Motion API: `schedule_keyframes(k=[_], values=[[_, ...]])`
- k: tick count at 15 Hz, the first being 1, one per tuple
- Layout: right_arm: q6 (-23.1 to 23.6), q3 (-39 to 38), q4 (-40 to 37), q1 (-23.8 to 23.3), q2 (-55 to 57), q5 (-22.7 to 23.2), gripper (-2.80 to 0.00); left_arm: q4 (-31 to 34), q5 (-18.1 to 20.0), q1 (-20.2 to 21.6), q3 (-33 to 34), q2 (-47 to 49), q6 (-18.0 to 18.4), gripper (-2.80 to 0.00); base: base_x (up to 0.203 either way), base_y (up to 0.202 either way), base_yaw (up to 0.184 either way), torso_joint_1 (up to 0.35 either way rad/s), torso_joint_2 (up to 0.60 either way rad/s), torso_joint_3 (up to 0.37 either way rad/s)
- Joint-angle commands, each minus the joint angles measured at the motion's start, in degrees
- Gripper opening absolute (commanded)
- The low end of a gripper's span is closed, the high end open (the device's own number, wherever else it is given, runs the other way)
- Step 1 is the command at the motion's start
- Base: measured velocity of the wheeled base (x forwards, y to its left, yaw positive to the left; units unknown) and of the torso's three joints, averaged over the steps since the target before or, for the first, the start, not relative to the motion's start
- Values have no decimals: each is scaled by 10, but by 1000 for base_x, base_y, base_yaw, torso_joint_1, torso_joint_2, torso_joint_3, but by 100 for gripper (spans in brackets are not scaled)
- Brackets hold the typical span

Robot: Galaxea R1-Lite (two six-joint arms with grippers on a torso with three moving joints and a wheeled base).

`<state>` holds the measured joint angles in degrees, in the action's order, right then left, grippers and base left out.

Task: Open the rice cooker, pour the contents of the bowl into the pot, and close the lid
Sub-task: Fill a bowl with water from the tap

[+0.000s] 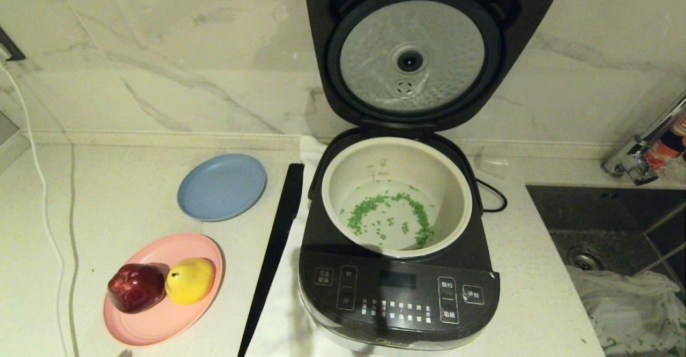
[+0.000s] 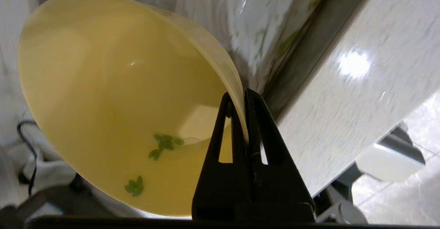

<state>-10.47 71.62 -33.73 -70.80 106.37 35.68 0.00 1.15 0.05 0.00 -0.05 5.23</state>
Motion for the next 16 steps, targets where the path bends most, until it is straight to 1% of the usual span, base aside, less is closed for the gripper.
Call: schedule_keyframes(k=[1, 4, 7, 10, 16], values=[[-4, 11, 24, -5, 44, 3, -280, 0, 0, 0, 5, 0, 0, -280, 0, 0, 0, 0, 0, 0], [-10, 43, 33, -4, 71, 3, -280, 0, 0, 0, 5, 0, 0, -280, 0, 0, 0, 0, 0, 0], [-27, 92, 33, -4, 101, 3, -280, 0, 0, 0, 5, 0, 0, -280, 0, 0, 0, 0, 0, 0], [-30, 131, 34, -3, 120, 3, -280, 0, 0, 0, 5, 0, 0, -280, 0, 0, 0, 0, 0, 0], [-32, 185, 38, 23, 145, -3, -280, 0, 0, 0, 5, 0, 0, -280, 0, 0, 0, 0, 0, 0]])
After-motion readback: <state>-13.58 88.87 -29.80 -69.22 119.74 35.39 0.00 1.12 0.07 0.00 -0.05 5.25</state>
